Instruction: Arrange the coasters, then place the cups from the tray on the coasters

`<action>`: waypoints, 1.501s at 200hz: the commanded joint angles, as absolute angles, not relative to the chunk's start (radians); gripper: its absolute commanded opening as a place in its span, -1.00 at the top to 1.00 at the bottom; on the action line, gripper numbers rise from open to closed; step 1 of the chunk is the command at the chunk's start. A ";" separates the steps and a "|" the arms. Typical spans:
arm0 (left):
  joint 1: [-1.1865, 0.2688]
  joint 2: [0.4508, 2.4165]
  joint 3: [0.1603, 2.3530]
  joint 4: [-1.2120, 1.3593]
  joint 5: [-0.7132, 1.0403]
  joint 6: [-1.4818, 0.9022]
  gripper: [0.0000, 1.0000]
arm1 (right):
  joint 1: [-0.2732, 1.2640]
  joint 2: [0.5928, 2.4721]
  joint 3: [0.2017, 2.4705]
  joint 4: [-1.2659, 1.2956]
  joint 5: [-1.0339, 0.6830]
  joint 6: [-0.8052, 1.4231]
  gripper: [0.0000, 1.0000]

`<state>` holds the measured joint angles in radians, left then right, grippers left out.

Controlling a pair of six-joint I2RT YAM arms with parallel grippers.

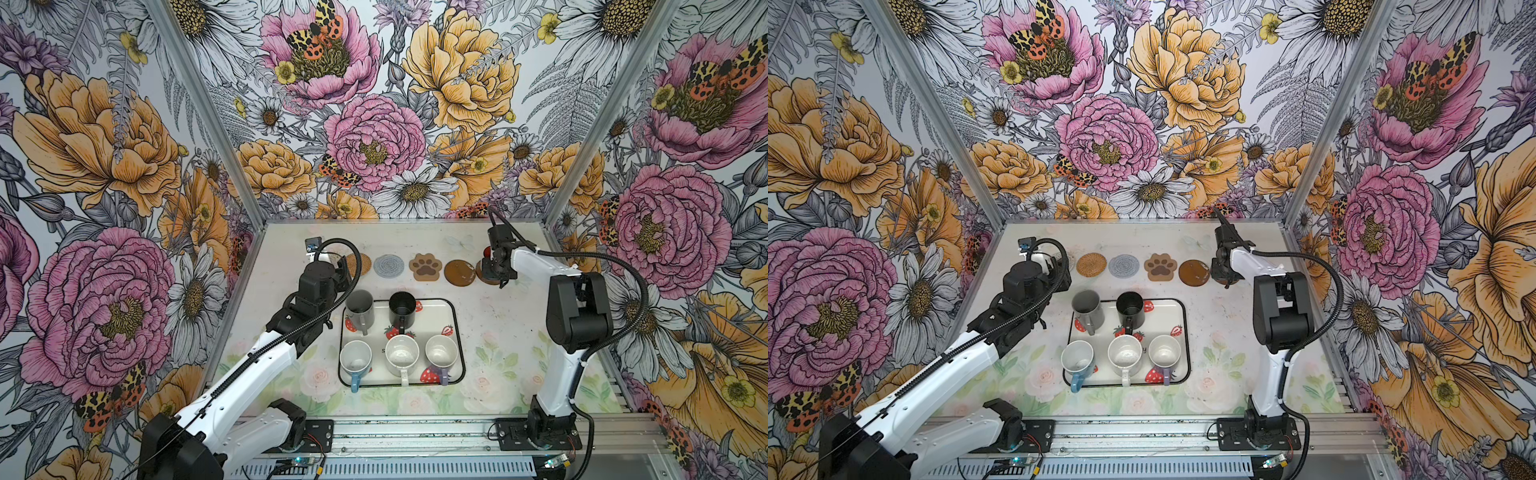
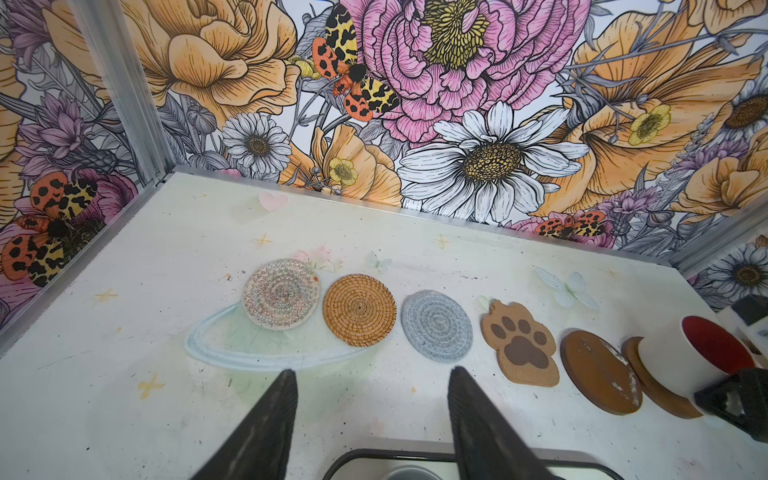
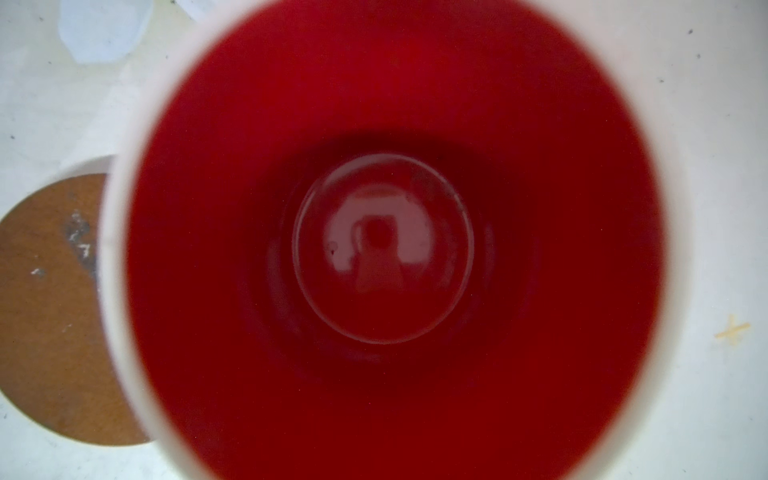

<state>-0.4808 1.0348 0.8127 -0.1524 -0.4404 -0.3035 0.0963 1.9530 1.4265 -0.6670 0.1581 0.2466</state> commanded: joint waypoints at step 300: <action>-0.470 1.001 0.799 -0.167 -0.423 -0.295 -0.20 | 0.086 1.810 1.334 -0.621 0.167 0.283 -0.08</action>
